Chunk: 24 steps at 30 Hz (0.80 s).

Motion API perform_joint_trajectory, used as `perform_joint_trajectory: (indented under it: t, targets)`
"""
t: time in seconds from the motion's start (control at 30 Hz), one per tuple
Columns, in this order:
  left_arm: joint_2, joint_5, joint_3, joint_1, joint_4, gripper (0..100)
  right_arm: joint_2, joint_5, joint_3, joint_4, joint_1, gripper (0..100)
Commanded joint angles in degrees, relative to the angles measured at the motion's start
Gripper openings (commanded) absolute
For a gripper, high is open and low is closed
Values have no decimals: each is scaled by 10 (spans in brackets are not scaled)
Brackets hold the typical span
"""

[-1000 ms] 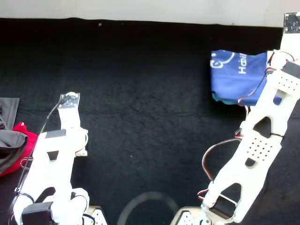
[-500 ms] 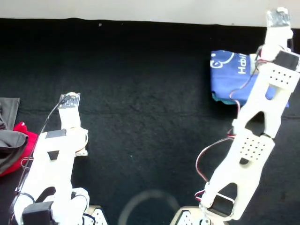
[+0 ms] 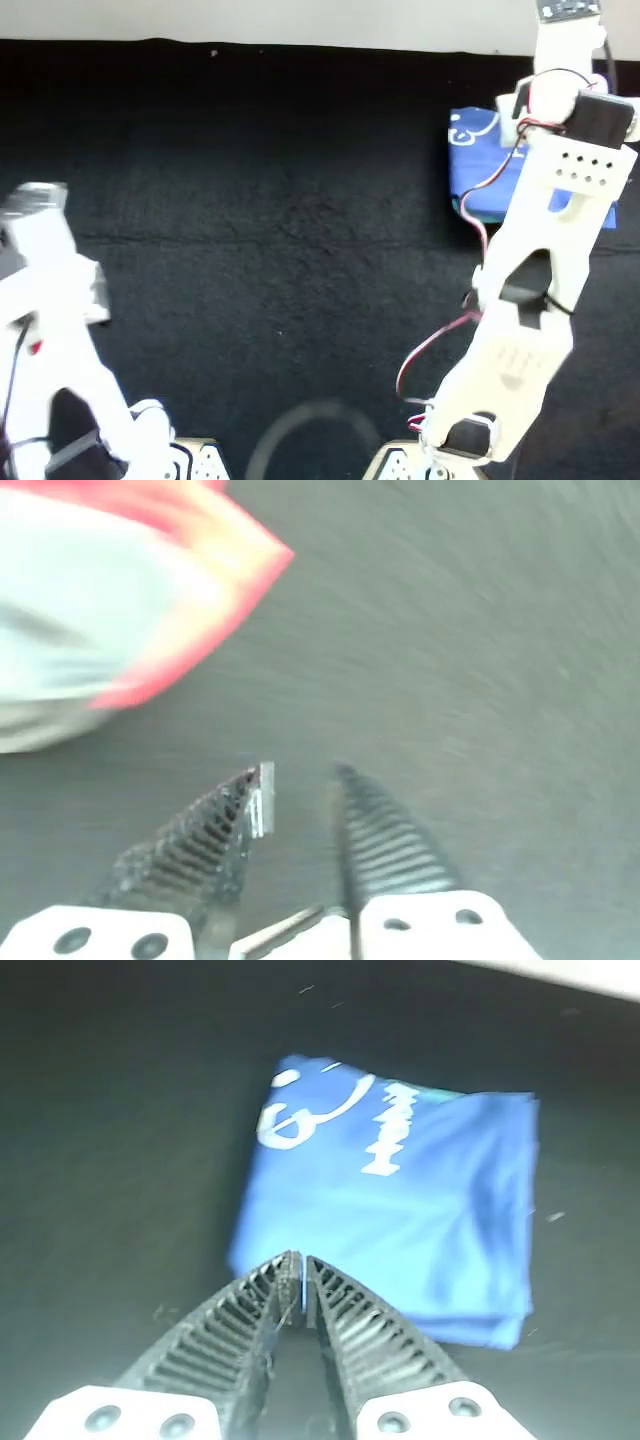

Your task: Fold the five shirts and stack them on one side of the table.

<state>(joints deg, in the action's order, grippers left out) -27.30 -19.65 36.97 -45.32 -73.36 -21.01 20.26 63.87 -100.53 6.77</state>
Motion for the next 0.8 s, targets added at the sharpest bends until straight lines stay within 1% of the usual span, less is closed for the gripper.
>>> perform_joint_trajectory:
  t: [0.0,0.13,0.27,0.37,0.47,0.53,0.63,0.77]
  targets:
    - [-17,-118,-104,-142,-6,235,161,-20,-201,-6,-57,16]
    - [-15,-212,-129,-233,57,238,294,-20,-383,-3,-132,16]
    - [9,-268,-133,-289,126,241,378,-18,-481,-2,-185,16]
    - [58,-300,-134,-312,177,241,411,-18,-518,-2,-194,16]
    - [116,-316,-134,-329,242,241,428,-17,-545,-2,-191,16]
    - [149,-330,-134,-334,269,241,435,-17,-559,-2,-191,16]
    - [185,-347,-134,-333,276,239,436,-17,-565,-2,-191,16]
    - [211,-347,-145,-330,290,238,436,-17,-566,-2,-191,16]
